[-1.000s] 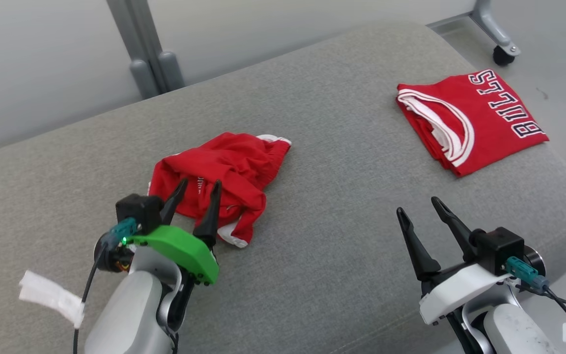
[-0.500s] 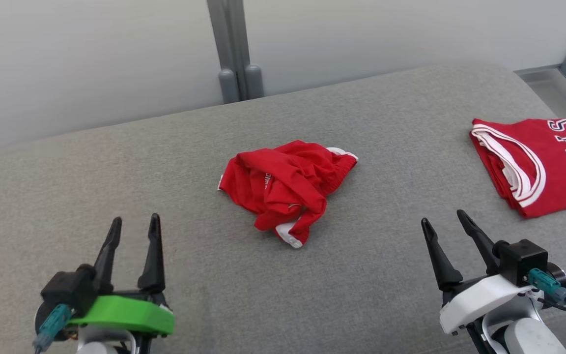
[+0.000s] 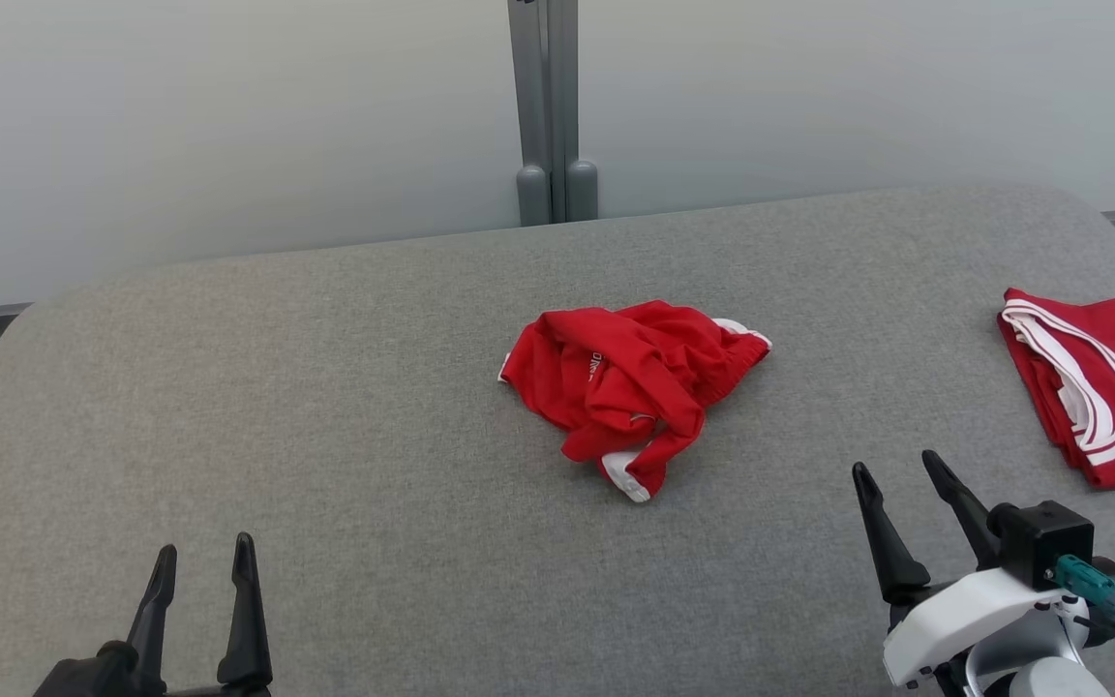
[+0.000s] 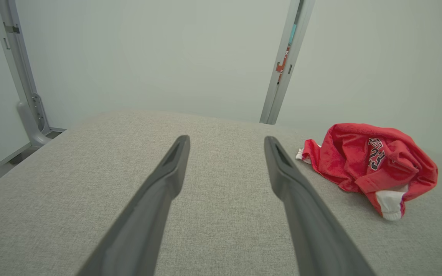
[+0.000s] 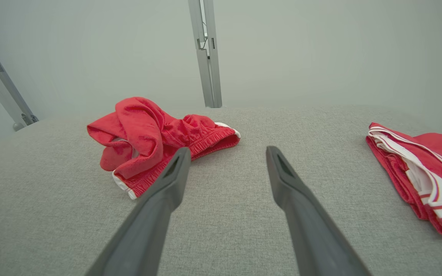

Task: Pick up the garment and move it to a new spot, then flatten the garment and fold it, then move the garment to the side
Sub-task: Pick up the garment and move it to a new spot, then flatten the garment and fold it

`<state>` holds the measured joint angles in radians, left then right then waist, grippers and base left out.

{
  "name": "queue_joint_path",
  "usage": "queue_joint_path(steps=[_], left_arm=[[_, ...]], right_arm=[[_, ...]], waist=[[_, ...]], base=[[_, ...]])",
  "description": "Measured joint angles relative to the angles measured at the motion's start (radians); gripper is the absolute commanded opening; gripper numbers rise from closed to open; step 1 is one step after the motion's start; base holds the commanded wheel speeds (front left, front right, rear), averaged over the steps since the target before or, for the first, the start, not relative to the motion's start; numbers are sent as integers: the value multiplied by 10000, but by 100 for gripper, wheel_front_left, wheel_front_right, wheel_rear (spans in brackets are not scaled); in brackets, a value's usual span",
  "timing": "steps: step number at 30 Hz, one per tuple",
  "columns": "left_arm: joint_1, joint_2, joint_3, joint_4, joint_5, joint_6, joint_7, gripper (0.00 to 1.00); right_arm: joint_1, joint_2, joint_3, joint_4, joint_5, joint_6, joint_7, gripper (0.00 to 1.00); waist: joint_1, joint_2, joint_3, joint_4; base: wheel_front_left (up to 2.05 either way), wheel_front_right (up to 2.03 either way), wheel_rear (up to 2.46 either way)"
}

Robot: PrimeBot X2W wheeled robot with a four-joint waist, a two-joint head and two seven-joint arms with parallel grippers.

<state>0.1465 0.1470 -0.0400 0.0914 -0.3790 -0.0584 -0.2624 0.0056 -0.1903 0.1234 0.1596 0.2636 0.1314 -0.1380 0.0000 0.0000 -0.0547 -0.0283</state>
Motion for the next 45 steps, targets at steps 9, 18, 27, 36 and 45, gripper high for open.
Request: queue_joint_path(steps=[9,18,27,36,45], left_arm=[[76,-107,102,251,201,-138,0,100],[53,-251,163,263,341,-224,0,100],[-48,-364,203,171,522,-301,0,100],[-748,-430,-27,-15,750,-412,0,100],[-1172,-487,-165,56,890,-516,0,100]], right_arm=[[84,59,-15,44,15,0,88,100],[18,104,115,8,-12,0,144,100],[-2084,439,-96,1066,897,0,2382,100],[-4968,869,-1511,3639,1457,-8,4529,100],[-6763,1214,-2978,6725,1241,-8,4882,100]], waist=[[0,0,2,71],[0,0,41,12],[0,0,339,41],[0,0,1108,400],[0,0,1777,1205]], base=[[0,0,0],[0,0,0],[0,0,0],[0,0,0],[0,0,0]])
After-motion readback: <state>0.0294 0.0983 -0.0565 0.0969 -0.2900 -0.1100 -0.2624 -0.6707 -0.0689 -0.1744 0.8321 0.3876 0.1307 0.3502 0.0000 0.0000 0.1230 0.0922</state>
